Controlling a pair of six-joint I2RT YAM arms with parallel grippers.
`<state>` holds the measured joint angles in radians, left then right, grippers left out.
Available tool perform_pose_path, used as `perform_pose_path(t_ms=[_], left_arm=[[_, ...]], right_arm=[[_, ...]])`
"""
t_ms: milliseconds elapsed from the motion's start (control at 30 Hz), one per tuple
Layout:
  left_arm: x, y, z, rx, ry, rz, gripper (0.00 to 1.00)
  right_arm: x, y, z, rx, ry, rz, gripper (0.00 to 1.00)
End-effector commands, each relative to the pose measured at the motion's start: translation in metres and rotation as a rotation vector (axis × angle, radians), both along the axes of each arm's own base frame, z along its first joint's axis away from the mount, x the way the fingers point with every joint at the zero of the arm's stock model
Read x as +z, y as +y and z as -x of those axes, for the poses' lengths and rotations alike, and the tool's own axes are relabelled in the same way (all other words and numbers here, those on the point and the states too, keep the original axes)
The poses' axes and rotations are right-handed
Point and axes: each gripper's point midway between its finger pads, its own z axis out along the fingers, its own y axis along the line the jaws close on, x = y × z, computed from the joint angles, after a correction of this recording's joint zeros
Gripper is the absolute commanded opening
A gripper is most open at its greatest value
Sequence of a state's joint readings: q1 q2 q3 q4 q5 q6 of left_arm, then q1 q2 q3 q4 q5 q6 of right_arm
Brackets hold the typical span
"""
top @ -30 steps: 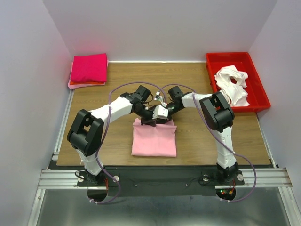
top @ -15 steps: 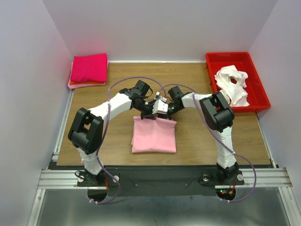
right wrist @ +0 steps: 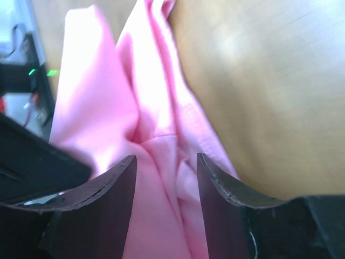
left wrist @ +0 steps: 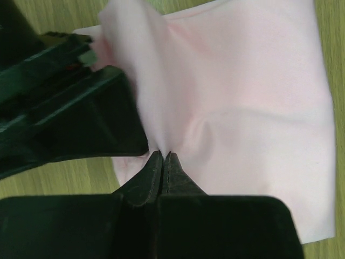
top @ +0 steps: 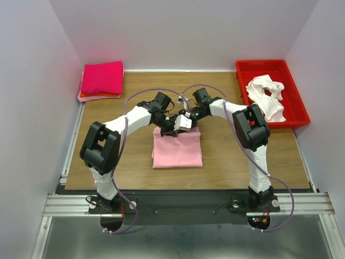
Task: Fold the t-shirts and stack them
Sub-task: Fold the tshirt
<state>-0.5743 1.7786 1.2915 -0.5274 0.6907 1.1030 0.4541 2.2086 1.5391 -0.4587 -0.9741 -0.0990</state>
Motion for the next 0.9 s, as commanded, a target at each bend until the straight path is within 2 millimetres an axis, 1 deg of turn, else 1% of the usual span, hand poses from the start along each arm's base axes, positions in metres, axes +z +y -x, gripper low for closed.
perform_pose_path(t_ms=[0,33,67,167,267,333,367,400,433,467,500,533,600,633,667,733,867], left_arm=[[0.012,-0.005,-0.006,-0.015,-0.032,0.027,0.00],[0.011,-0.004,-0.007,-0.013,-0.033,0.027,0.00],[0.011,-0.004,-0.008,-0.011,-0.037,0.027,0.00],[0.012,-0.004,-0.014,-0.010,-0.039,0.035,0.00],[0.014,-0.005,-0.014,-0.023,-0.030,0.044,0.00],[0.015,-0.007,-0.013,-0.030,-0.026,0.049,0.00],[0.016,-0.007,-0.011,-0.034,-0.022,0.052,0.00],[0.020,-0.007,-0.011,-0.036,-0.025,0.059,0.00],[0.021,-0.007,-0.011,-0.035,-0.028,0.062,0.00],[0.021,-0.007,-0.011,-0.030,-0.027,0.060,0.00],[0.024,-0.007,-0.012,-0.029,-0.031,0.063,0.00],[0.025,-0.007,-0.012,-0.027,-0.033,0.064,0.00],[0.027,-0.007,-0.016,-0.022,-0.039,0.068,0.00],[0.029,-0.007,-0.018,-0.011,-0.038,0.073,0.00],[0.031,-0.008,-0.023,-0.003,-0.047,0.080,0.00],[0.029,-0.006,-0.029,0.006,-0.046,0.075,0.02],[0.028,-0.006,-0.040,0.006,-0.057,0.075,0.03]], right_arm=[[0.023,-0.014,-0.046,-0.093,-0.140,0.026,0.55],[0.029,-0.018,-0.053,-0.110,-0.147,0.017,0.56],[0.032,-0.020,-0.056,-0.121,-0.142,0.012,0.56],[0.041,-0.028,-0.057,-0.133,-0.141,-0.009,0.58],[0.047,-0.031,-0.060,-0.135,-0.162,-0.016,0.58],[0.048,-0.029,-0.062,-0.131,-0.167,-0.022,0.56],[0.044,-0.028,-0.064,-0.128,-0.160,-0.023,0.55],[0.046,-0.026,-0.069,-0.126,-0.171,-0.032,0.53],[0.045,-0.024,-0.070,-0.117,-0.163,-0.044,0.48],[0.042,-0.022,-0.073,-0.117,-0.157,-0.045,0.47],[0.033,-0.020,-0.075,-0.111,-0.134,-0.051,0.45],[0.027,-0.018,-0.075,-0.109,-0.116,-0.053,0.42],[0.014,-0.017,-0.072,-0.103,-0.076,-0.056,0.39],[0.002,-0.016,-0.068,-0.097,-0.045,-0.051,0.38],[-0.004,-0.016,-0.065,-0.092,-0.029,-0.048,0.38],[-0.017,-0.017,-0.055,-0.075,-0.009,-0.038,0.36],[-0.028,-0.019,-0.041,-0.052,-0.001,-0.019,0.34]])
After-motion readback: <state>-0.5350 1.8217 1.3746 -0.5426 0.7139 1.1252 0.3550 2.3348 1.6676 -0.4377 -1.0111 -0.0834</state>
